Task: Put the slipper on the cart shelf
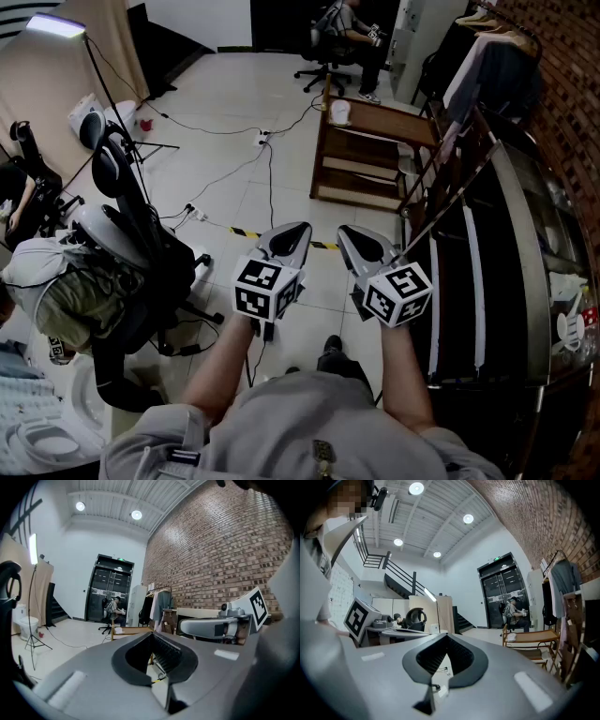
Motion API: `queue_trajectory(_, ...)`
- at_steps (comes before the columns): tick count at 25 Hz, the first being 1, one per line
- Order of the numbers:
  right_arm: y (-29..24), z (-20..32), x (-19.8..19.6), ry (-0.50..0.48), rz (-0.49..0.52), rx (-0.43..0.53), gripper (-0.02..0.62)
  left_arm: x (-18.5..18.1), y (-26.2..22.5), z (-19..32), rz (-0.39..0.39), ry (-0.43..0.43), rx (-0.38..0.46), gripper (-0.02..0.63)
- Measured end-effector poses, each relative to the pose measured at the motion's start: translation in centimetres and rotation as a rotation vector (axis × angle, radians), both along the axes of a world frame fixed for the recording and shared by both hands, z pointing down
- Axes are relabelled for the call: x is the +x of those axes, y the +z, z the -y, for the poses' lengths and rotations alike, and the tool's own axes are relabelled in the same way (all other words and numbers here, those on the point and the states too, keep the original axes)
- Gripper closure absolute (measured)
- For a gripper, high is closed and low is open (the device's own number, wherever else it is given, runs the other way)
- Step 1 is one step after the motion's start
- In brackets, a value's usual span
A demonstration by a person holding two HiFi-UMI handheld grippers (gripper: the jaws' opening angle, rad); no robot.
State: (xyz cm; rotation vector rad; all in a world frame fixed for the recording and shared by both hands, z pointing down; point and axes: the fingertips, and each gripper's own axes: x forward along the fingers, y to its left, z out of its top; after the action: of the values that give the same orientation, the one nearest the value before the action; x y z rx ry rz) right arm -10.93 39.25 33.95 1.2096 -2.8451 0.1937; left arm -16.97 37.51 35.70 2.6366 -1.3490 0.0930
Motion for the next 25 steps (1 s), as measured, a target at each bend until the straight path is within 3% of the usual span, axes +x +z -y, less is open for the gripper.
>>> queue_trajectory(6, 0.7, 3.5, 1.0, -0.008, 0.001, -0.012, 0.595, 0.6, 1.0, 3.6, -0.001, -0.020, -0.023, 0.598)
queue_trajectory(18, 1.7, 18.1, 6.6, -0.072, 0.020, -0.034, 0.595, 5.7, 2.6, 17.2, 0.009, -0.086, -0.075, 0.598)
queue_trajectory(25, 0.7, 24.6, 8.5, -0.108, 0.043, 0.002, 0.595, 7.5, 2.7, 23.7, 0.040, -0.114, -0.087, 0.598)
